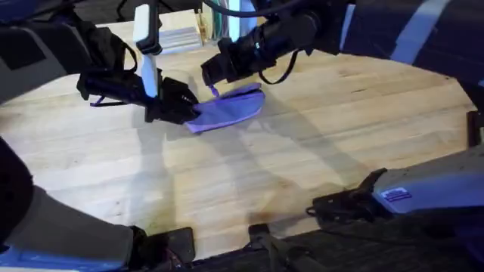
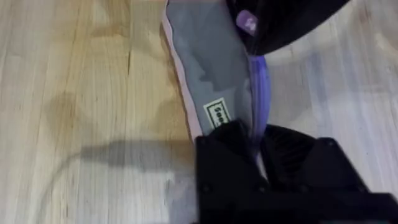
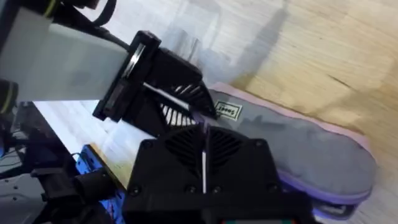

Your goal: Unzip the bag, pick up the pens from the table one at a time and place them inside, then zip the bag closed.

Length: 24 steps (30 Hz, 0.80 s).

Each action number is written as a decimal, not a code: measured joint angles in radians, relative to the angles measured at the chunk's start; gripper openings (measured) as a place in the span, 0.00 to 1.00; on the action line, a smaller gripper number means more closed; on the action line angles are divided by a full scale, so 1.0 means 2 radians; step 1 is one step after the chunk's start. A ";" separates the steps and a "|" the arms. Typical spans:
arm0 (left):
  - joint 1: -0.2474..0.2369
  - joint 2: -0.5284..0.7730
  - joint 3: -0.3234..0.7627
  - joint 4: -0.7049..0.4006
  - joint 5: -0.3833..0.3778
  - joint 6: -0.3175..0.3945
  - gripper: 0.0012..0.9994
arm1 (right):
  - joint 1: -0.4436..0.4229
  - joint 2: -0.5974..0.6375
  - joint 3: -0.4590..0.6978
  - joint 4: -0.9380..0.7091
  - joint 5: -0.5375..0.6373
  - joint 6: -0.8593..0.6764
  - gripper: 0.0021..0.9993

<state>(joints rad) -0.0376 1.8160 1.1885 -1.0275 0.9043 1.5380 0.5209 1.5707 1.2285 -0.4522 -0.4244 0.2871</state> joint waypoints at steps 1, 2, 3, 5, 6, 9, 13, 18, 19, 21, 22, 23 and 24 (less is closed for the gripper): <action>0.000 0.000 0.000 0.001 0.000 0.000 0.06 | -0.001 0.000 0.000 0.000 0.000 -0.002 0.03; 0.000 0.000 0.000 0.002 0.000 0.000 0.05 | -0.002 0.000 0.000 -0.002 0.000 -0.004 0.03; 0.000 0.000 0.000 0.001 0.000 0.000 0.04 | -0.004 0.000 0.000 -0.003 -0.001 -0.006 0.03; 0.000 0.000 0.000 0.001 0.000 0.000 0.04 | -0.012 0.000 0.000 -0.009 -0.002 -0.013 0.03; 0.000 0.000 0.000 0.001 0.000 0.000 0.04 | -0.019 0.000 0.000 -0.012 -0.003 -0.014 0.03; 0.000 0.000 0.000 0.001 0.000 0.000 0.04 | -0.044 0.000 0.000 -0.026 -0.005 -0.017 0.03; 0.000 0.000 0.000 0.002 0.003 0.000 0.04 | -0.082 0.000 0.000 -0.061 -0.012 -0.030 0.03; -0.002 0.000 0.000 0.001 0.005 0.000 0.04 | -0.120 0.000 0.000 -0.096 -0.022 -0.068 0.03; -0.002 0.000 0.000 0.001 0.005 0.000 0.04 | -0.129 0.000 0.000 -0.100 -0.022 -0.073 0.03; -0.002 0.000 0.000 0.001 0.005 0.000 0.04 | -0.146 0.000 0.000 -0.105 -0.023 -0.082 0.03; -0.002 0.000 0.000 0.000 0.005 0.000 0.04 | -0.156 0.000 0.000 -0.108 -0.023 -0.086 0.03; -0.002 0.000 0.000 0.001 0.005 0.000 0.04 | -0.166 0.000 0.000 -0.112 -0.024 -0.091 0.03; -0.002 0.000 0.000 0.000 0.005 0.000 0.04 | -0.174 0.000 0.000 -0.116 -0.024 -0.096 0.03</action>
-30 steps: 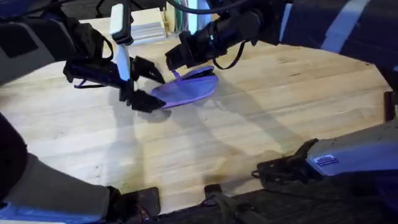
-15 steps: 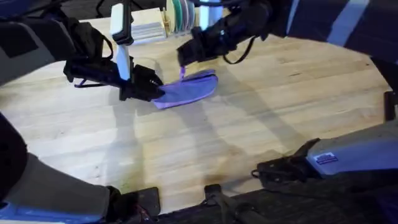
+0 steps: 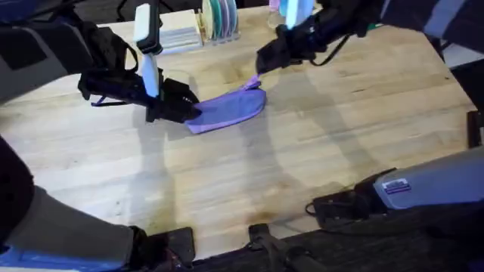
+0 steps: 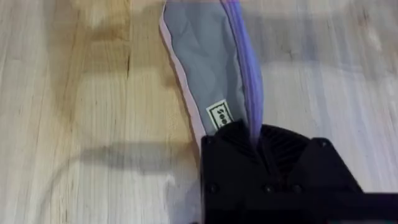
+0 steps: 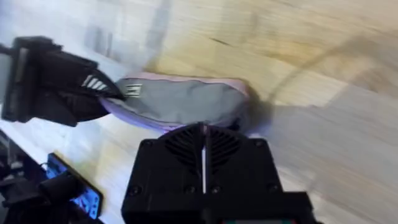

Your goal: Unzip the bag, pick up the pens from the table one at a time and place them inside, then zip the bag closed.

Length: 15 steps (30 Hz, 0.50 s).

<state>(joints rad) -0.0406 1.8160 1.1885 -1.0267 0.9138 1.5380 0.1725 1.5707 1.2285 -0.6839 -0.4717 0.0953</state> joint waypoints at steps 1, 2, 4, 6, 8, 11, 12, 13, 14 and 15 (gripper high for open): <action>0.000 0.000 0.000 0.000 0.000 0.000 0.04 | -0.010 0.000 0.000 -0.004 0.000 -0.006 0.03; 0.000 0.000 0.000 -0.001 0.000 0.000 0.04 | -0.018 0.000 0.000 -0.007 0.000 -0.011 0.03; 0.000 0.000 0.000 -0.001 0.001 0.000 0.04 | -0.037 0.000 0.000 -0.012 0.000 -0.022 0.03; 0.000 0.000 0.000 -0.003 0.002 0.000 0.04 | -0.054 0.000 0.000 -0.015 0.000 -0.032 0.03; 0.000 0.000 0.000 -0.003 0.005 0.000 0.04 | -0.071 0.000 0.000 -0.018 0.001 -0.040 0.03; 0.000 0.000 0.000 -0.003 0.009 0.000 0.04 | -0.093 0.000 0.000 -0.019 0.002 -0.053 0.03; 0.000 0.000 0.000 -0.004 0.008 0.000 0.04 | -0.100 0.000 0.000 -0.017 0.008 -0.057 0.03; 0.000 0.000 0.000 -0.005 0.008 0.000 0.04 | -0.109 0.000 0.000 -0.012 0.013 -0.061 0.03; 0.000 0.000 0.000 -0.005 0.008 0.000 0.04 | -0.117 0.000 0.000 -0.009 0.017 -0.063 0.03; 0.000 0.001 0.000 -0.005 0.008 0.000 0.04 | -0.124 0.001 0.000 -0.008 0.022 -0.065 0.03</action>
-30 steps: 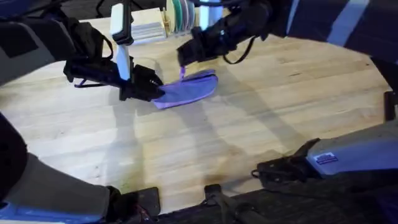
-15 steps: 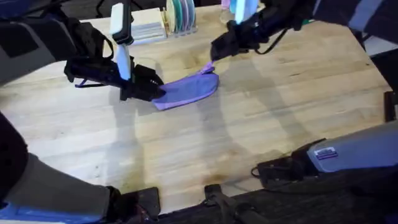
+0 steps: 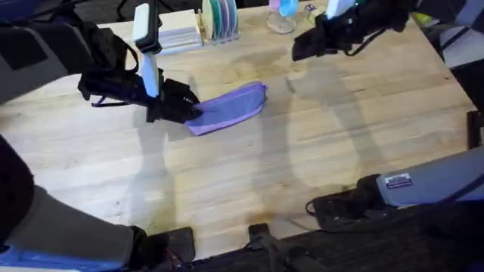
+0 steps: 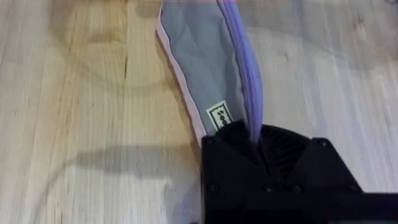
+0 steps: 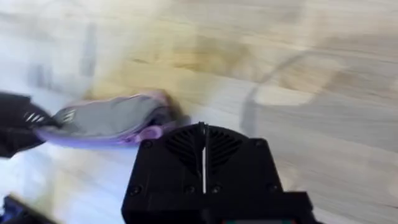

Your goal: Unzip the bag, pick up the pens from the table one at a time and place them inside, then zip the bag closed.

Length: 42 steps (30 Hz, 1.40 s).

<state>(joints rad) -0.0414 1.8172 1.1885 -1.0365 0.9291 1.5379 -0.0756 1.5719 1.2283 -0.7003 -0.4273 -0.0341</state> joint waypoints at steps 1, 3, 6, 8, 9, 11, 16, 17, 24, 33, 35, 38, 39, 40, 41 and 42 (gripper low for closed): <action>0.000 0.000 0.000 0.000 0.000 0.000 0.04 | -0.006 0.009 -0.005 0.008 0.014 -0.003 0.03; 0.000 0.000 0.000 0.000 0.000 0.000 0.04 | -0.006 0.023 -0.015 0.011 0.020 -0.006 0.03; 0.000 0.000 0.000 0.000 0.000 0.000 0.04 | -0.005 0.048 -0.030 0.005 0.025 -0.008 0.03; 0.000 0.000 0.000 0.000 0.000 0.000 0.04 | -0.005 0.054 -0.035 0.003 0.028 -0.008 0.03; 0.000 0.000 0.000 0.000 0.000 0.000 0.04 | -0.005 0.052 -0.035 0.003 0.029 -0.008 0.03; 0.000 0.000 0.000 0.000 0.000 0.000 0.04 | -0.005 0.043 -0.035 0.004 0.031 -0.009 0.03; 0.000 0.000 0.000 0.000 0.000 0.000 0.04 | -0.005 -0.014 -0.035 0.004 0.032 -0.010 0.31; 0.000 0.000 0.000 0.000 0.000 0.000 0.04 | -0.005 -0.029 -0.035 0.004 0.032 -0.010 0.46; 0.000 0.000 0.000 0.000 0.000 0.000 0.04 | -0.004 -0.106 -0.033 -0.026 0.032 -0.012 1.00; 0.000 0.000 0.000 -0.003 0.004 0.001 0.49 | -0.003 -0.144 -0.033 -0.060 0.032 -0.012 1.00; 0.000 0.000 0.000 -0.003 0.007 0.001 0.81 | -0.003 -0.145 -0.033 -0.069 0.032 -0.012 1.00; 0.000 0.000 0.000 -0.003 0.009 0.000 0.99 | -0.003 -0.145 -0.033 -0.088 0.032 -0.014 1.00; 0.000 0.000 0.000 -0.003 0.009 0.000 0.99 | -0.002 -0.145 -0.033 -0.093 0.032 -0.016 1.00; 0.000 0.000 0.000 -0.003 0.009 0.000 0.99 | -0.002 -0.145 -0.033 -0.097 0.032 -0.019 1.00; 0.000 0.000 0.000 -0.003 0.009 0.000 0.99 | -0.001 -0.145 -0.033 -0.099 0.032 -0.023 1.00; 0.000 0.000 0.000 -0.003 0.009 0.000 0.99 | 0.000 -0.145 -0.033 -0.099 0.033 -0.025 1.00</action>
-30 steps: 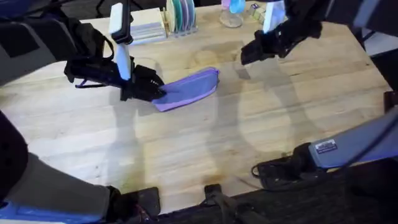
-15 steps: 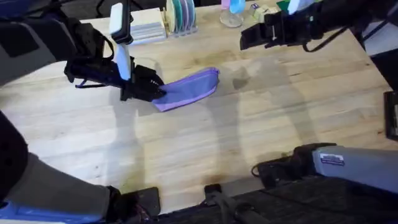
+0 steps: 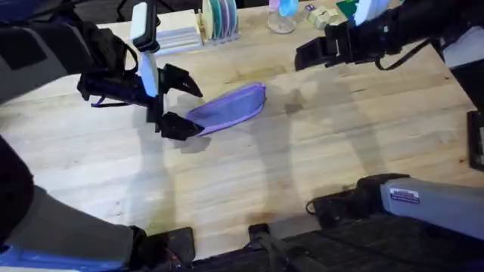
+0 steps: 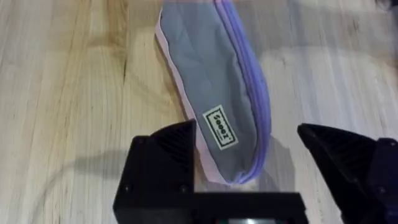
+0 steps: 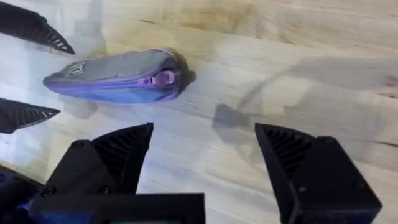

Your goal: Unzip the bag, pick up the pens from the table one at a time and place them inside, then zip the bag closed.

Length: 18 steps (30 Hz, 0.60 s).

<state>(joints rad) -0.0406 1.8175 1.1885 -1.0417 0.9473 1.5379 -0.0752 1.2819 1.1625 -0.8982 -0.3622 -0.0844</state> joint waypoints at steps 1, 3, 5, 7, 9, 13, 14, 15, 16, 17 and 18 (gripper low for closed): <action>0.000 0.000 0.000 0.001 0.000 0.000 0.99 | 0.001 0.000 0.000 0.000 0.000 -0.002 1.00; 0.000 0.000 0.000 0.003 0.000 0.000 0.99 | 0.002 -0.001 0.000 0.000 0.001 -0.005 1.00; 0.000 0.000 0.000 0.002 0.000 0.000 1.00 | 0.003 -0.006 0.000 -0.001 0.009 -0.007 1.00; 0.003 -0.001 0.000 -0.004 0.000 0.000 1.00 | 0.004 -0.016 0.000 -0.004 0.024 -0.010 1.00; 0.008 -0.004 0.002 -0.016 -0.001 0.000 1.00 | 0.005 -0.030 0.000 -0.010 0.040 -0.015 1.00; 0.026 -0.036 0.017 -0.043 -0.014 -0.004 1.00 | 0.007 -0.060 0.000 -0.012 0.068 -0.024 1.00; 0.030 -0.049 0.023 -0.044 -0.021 -0.010 1.00 | 0.007 -0.068 0.000 -0.011 0.071 -0.024 1.00; 0.034 -0.065 0.032 -0.044 -0.030 -0.019 1.00 | 0.007 -0.076 0.000 -0.011 0.075 -0.026 1.00; 0.037 -0.079 0.039 -0.044 -0.037 -0.029 1.00 | 0.007 -0.083 0.000 -0.012 0.078 -0.026 1.00; 0.041 -0.124 0.059 -0.045 -0.064 -0.073 1.00 | 0.007 -0.105 0.000 -0.012 0.082 -0.028 1.00; 0.041 -0.138 0.064 -0.045 -0.072 -0.089 1.00 | 0.007 -0.111 0.000 -0.012 0.084 -0.028 1.00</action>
<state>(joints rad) 0.0418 1.5416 1.3165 -1.1310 0.8026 1.3600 -0.0616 1.0600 1.1625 -0.9216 -0.1950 -0.1394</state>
